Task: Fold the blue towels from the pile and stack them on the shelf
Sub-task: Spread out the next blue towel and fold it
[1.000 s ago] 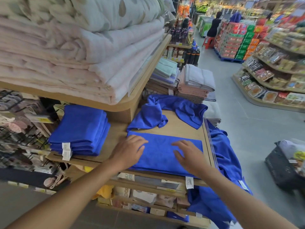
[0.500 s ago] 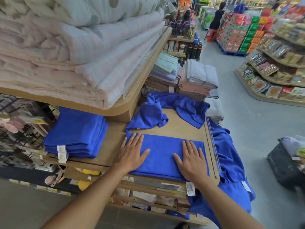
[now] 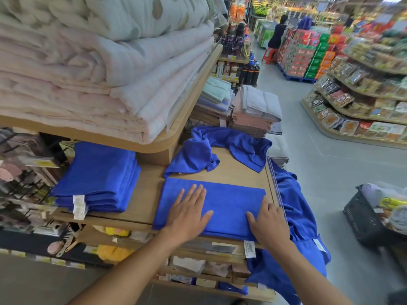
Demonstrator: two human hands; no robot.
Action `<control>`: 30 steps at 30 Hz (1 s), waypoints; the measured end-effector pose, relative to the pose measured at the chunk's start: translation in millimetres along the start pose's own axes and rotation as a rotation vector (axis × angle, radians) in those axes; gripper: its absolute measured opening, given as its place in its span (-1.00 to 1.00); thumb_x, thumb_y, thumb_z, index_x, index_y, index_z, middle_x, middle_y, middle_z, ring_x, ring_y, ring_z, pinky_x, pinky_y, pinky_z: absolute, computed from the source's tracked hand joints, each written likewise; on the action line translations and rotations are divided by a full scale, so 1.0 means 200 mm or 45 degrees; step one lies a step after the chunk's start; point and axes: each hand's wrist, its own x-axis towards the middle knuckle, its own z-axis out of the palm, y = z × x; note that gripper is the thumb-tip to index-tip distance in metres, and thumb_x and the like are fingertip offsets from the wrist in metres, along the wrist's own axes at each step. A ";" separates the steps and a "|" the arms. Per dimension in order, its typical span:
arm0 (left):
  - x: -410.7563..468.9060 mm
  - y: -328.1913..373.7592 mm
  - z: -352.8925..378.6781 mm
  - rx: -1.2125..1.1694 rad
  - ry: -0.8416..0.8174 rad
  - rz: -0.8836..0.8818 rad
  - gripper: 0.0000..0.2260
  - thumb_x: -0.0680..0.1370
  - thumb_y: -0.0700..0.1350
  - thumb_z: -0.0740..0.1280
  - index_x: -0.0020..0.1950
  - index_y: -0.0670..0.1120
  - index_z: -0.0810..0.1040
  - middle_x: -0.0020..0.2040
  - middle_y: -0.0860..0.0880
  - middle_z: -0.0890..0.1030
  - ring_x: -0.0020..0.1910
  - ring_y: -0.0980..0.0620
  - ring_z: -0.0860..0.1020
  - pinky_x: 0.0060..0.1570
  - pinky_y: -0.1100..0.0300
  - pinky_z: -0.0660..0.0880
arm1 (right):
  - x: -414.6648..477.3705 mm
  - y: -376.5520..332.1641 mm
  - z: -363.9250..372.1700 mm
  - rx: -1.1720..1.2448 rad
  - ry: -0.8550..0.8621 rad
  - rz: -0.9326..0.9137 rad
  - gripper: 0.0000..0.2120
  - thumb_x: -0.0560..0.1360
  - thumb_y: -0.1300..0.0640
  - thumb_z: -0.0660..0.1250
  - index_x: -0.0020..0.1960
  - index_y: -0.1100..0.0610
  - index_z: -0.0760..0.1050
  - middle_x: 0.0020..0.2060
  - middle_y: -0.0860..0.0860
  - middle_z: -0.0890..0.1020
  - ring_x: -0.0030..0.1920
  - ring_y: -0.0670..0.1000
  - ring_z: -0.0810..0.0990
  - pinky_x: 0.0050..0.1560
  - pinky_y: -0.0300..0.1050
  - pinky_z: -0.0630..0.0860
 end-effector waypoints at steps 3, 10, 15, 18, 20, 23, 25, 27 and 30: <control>-0.08 0.14 0.05 -0.074 -0.080 0.060 -0.11 0.49 0.50 -0.23 0.67 -0.04 -0.06 0.67 0.05 -0.08 0.63 0.08 -0.20 0.59 -0.04 -0.24 | 0.04 -0.03 -0.07 -0.038 -0.144 0.020 -0.14 0.61 -0.26 0.17 0.62 0.29 -0.04 0.44 0.24 0.38 0.42 0.21 0.39 0.42 0.01 0.32; -0.09 0.17 0.07 0.009 -0.158 0.048 0.26 0.21 0.74 -0.22 0.66 -0.09 -0.21 0.66 0.00 -0.22 0.62 0.03 -0.30 0.55 -0.10 -0.32 | 0.16 -0.08 -0.21 0.333 -0.437 0.233 -0.44 0.47 0.02 0.44 0.29 0.37 0.41 -0.22 0.04 0.50 -0.27 0.01 0.48 -0.28 -0.06 0.44; -0.10 0.17 0.06 0.062 -0.191 0.041 0.28 0.21 0.73 -0.07 0.64 -0.12 -0.25 0.66 -0.05 -0.23 0.62 -0.02 -0.29 0.56 -0.13 -0.29 | 0.21 -0.07 -0.26 0.819 -0.515 0.551 -0.41 0.42 0.01 0.58 0.29 0.25 0.43 -0.18 0.00 0.43 -0.22 -0.04 0.46 -0.16 -0.08 0.42; -0.10 0.17 0.04 0.069 -0.209 0.049 0.24 0.25 0.70 -0.03 0.65 -0.12 -0.25 0.66 -0.05 -0.24 0.62 -0.02 -0.30 0.56 -0.13 -0.29 | 0.20 -0.03 -0.26 1.236 -0.505 0.739 -0.31 0.45 -0.03 0.57 0.43 0.23 0.38 0.17 0.07 0.54 0.12 0.12 0.54 0.19 0.07 0.48; -0.10 0.17 0.04 0.068 -0.206 0.057 0.23 0.26 0.69 -0.03 0.65 -0.12 -0.25 0.66 -0.05 -0.24 0.62 -0.02 -0.29 0.56 -0.14 -0.28 | 0.19 -0.01 -0.28 1.399 -0.550 0.826 -0.37 0.44 -0.04 0.56 0.38 0.19 0.44 0.31 0.12 0.53 0.25 0.20 0.52 0.31 0.15 0.49; -0.11 0.17 0.03 0.065 -0.211 0.061 0.22 0.28 0.68 -0.02 0.65 -0.13 -0.26 0.66 -0.06 -0.24 0.62 -0.03 -0.29 0.57 -0.15 -0.26 | 0.16 -0.04 -0.35 1.463 -0.601 0.830 -0.45 0.44 -0.07 0.55 0.30 0.15 0.47 0.22 0.11 0.58 0.17 0.17 0.57 0.12 0.08 0.56; -0.11 0.17 0.02 0.062 -0.206 0.059 0.22 0.28 0.68 -0.01 0.65 -0.13 -0.24 0.66 -0.07 -0.23 0.63 -0.03 -0.28 0.57 -0.16 -0.24 | 0.17 -0.07 -0.39 1.459 -0.520 0.723 -0.54 0.48 -0.03 0.51 0.27 0.16 0.50 0.18 0.12 0.61 0.15 0.17 0.60 0.16 0.10 0.58; -0.11 0.17 0.02 0.064 -0.192 0.054 0.22 0.28 0.68 -0.02 0.65 -0.14 -0.23 0.66 -0.06 -0.21 0.63 -0.03 -0.26 0.57 -0.16 -0.23 | 0.19 -0.12 -0.45 1.487 -0.445 0.593 -0.65 0.53 0.01 0.46 0.23 0.17 0.54 0.15 0.12 0.65 0.14 0.16 0.63 0.18 0.08 0.59; -0.11 0.17 0.04 0.066 -0.160 0.074 0.21 0.29 0.67 -0.05 0.65 -0.15 -0.21 0.67 -0.06 -0.18 0.63 -0.03 -0.26 0.56 -0.16 -0.26 | 0.20 -0.25 -0.57 1.410 -0.408 0.390 -0.78 0.58 0.01 0.40 -0.01 0.18 0.49 -0.17 0.06 0.59 -0.20 0.03 0.61 -0.23 -0.14 0.50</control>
